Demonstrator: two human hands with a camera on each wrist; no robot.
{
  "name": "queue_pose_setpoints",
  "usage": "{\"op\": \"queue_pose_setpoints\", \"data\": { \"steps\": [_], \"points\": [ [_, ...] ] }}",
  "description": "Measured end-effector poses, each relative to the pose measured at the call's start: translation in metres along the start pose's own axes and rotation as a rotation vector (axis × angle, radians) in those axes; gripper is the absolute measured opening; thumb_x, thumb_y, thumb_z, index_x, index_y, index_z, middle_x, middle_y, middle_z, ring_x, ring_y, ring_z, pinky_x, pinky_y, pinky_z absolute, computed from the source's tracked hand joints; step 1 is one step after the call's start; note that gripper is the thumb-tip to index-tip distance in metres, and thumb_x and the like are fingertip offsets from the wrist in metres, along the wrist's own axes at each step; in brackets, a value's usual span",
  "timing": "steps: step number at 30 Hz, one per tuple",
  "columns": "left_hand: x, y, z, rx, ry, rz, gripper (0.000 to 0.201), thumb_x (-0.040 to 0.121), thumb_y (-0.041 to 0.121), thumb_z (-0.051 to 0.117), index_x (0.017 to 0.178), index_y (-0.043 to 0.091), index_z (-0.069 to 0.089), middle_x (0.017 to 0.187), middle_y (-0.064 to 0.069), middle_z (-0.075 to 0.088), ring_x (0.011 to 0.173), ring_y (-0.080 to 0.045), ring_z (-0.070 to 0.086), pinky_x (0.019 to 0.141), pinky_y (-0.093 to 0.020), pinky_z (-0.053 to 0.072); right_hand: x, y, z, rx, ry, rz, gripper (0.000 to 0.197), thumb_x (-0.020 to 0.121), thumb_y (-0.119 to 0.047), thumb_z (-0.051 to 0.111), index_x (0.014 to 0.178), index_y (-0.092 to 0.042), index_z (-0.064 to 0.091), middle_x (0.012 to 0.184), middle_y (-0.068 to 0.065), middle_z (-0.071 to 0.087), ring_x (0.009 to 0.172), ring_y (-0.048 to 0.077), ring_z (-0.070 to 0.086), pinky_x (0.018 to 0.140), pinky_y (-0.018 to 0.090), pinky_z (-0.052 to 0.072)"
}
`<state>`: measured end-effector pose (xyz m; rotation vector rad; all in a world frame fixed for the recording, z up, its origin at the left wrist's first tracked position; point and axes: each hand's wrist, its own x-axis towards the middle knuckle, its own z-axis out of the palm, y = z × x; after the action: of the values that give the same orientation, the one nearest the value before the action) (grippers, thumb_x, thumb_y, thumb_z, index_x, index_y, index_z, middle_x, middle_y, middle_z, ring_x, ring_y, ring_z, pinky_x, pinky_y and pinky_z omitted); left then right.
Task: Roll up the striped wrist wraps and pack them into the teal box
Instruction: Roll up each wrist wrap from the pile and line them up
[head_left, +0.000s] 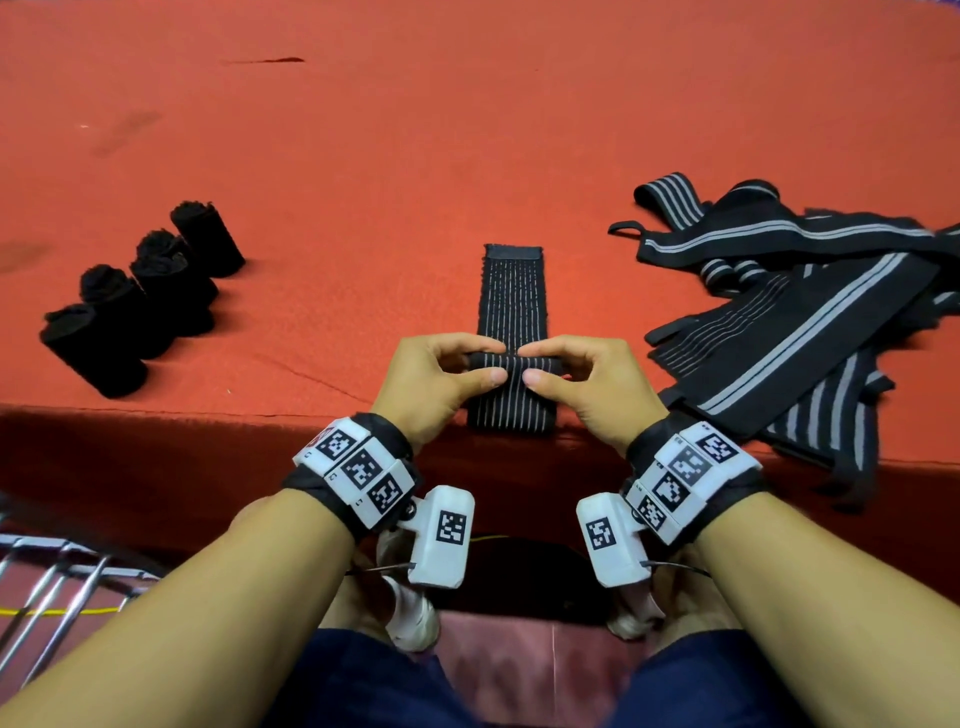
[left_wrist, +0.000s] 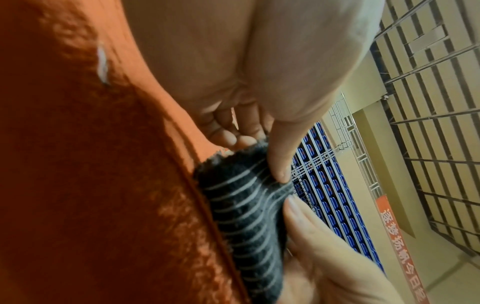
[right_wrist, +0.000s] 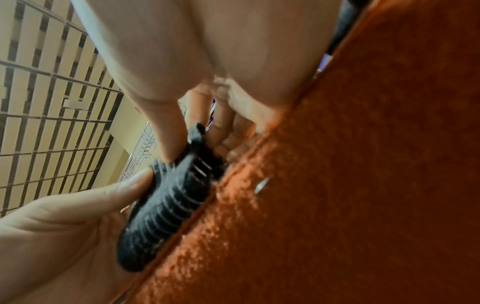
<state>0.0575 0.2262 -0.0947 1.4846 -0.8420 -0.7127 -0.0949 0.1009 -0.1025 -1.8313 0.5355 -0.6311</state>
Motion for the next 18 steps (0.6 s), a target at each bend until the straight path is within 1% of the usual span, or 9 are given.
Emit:
{"op": "queue_pose_setpoints", "data": {
  "steps": [4,6,8,9,11,13,14,16,18],
  "points": [
    [0.008,-0.006,0.002,0.002,-0.011,0.017,0.020,0.084,0.001,0.077,0.099,0.012,0.075,0.081,0.004,0.072,0.075,-0.008,0.068,0.062,-0.026,0.056,0.009,0.010,0.002,-0.062,0.042,-0.018,0.020,0.088,-0.011,0.076,0.090,-0.030,0.073,0.100,-0.005,0.065,0.087,0.003,0.060,0.085,0.023,0.045],
    [0.010,-0.009,0.003,0.000,-0.009,0.022,0.015,0.086,0.001,0.075,0.096,0.011,0.073,0.075,0.007,0.068,0.068,-0.003,0.065,0.059,-0.021,0.052,0.011,0.012,0.002,-0.015,0.032,-0.007,0.016,0.090,-0.010,0.074,0.090,-0.026,0.073,0.096,-0.007,0.067,0.085,-0.001,0.060,0.085,0.023,0.045],
    [0.014,-0.011,0.002,-0.009,-0.013,0.007,0.010,0.086,0.004,0.075,0.091,0.013,0.073,0.074,0.002,0.064,0.067,-0.007,0.063,0.057,-0.024,0.051,0.012,0.011,0.002,0.033,0.014,0.015,0.014,0.092,-0.010,0.071,0.091,-0.024,0.074,0.088,-0.009,0.072,0.083,0.002,0.065,0.082,0.025,0.051],
    [0.015,-0.012,0.001,-0.012,-0.022,0.004,0.009,0.087,0.005,0.075,0.089,0.014,0.073,0.074,0.001,0.064,0.069,-0.009,0.063,0.058,-0.026,0.052,0.012,0.011,0.003,0.045,0.012,0.021,0.014,0.093,-0.011,0.070,0.093,-0.024,0.074,0.088,-0.006,0.074,0.084,0.006,0.067,0.082,0.029,0.054],
    [0.015,-0.013,0.002,-0.043,-0.031,-0.003,0.009,0.088,0.004,0.073,0.089,0.013,0.072,0.076,0.004,0.069,0.072,-0.010,0.065,0.059,-0.024,0.052,0.012,0.009,0.005,0.108,0.000,0.053,0.015,0.096,-0.009,0.066,0.101,-0.023,0.069,0.093,0.008,0.076,0.088,0.019,0.072,0.083,0.041,0.060],
    [0.014,-0.012,0.002,-0.074,-0.027,-0.010,0.012,0.089,0.002,0.071,0.093,0.013,0.070,0.079,0.003,0.072,0.073,-0.011,0.066,0.059,-0.024,0.052,0.011,0.006,0.006,0.180,-0.022,0.078,0.016,0.098,-0.008,0.062,0.106,-0.023,0.063,0.096,0.023,0.074,0.088,0.034,0.073,0.083,0.053,0.059],
    [0.014,-0.011,0.002,-0.084,-0.028,-0.015,0.014,0.089,0.001,0.071,0.096,0.014,0.069,0.081,0.001,0.073,0.074,-0.013,0.067,0.060,-0.027,0.052,0.011,0.006,0.006,0.188,-0.029,0.072,0.017,0.099,-0.008,0.061,0.106,-0.023,0.062,0.097,0.025,0.073,0.090,0.037,0.073,0.084,0.057,0.058],
    [0.016,-0.010,0.000,-0.100,-0.034,-0.030,0.018,0.089,0.002,0.071,0.099,0.017,0.069,0.084,-0.005,0.074,0.076,-0.019,0.068,0.067,-0.036,0.051,0.010,0.005,0.004,0.154,-0.044,0.033,0.017,0.096,-0.007,0.066,0.106,-0.021,0.064,0.103,0.022,0.072,0.094,0.033,0.071,0.089,0.056,0.057],
    [0.018,-0.011,-0.002,-0.109,-0.032,-0.057,0.016,0.085,0.007,0.075,0.094,0.021,0.072,0.083,-0.006,0.072,0.075,-0.026,0.063,0.069,-0.044,0.045,0.007,0.005,0.002,0.097,-0.065,-0.001,0.024,0.088,-0.005,0.075,0.107,-0.017,0.067,0.104,0.015,0.073,0.095,0.021,0.069,0.092,0.046,0.057]
  ]
}}
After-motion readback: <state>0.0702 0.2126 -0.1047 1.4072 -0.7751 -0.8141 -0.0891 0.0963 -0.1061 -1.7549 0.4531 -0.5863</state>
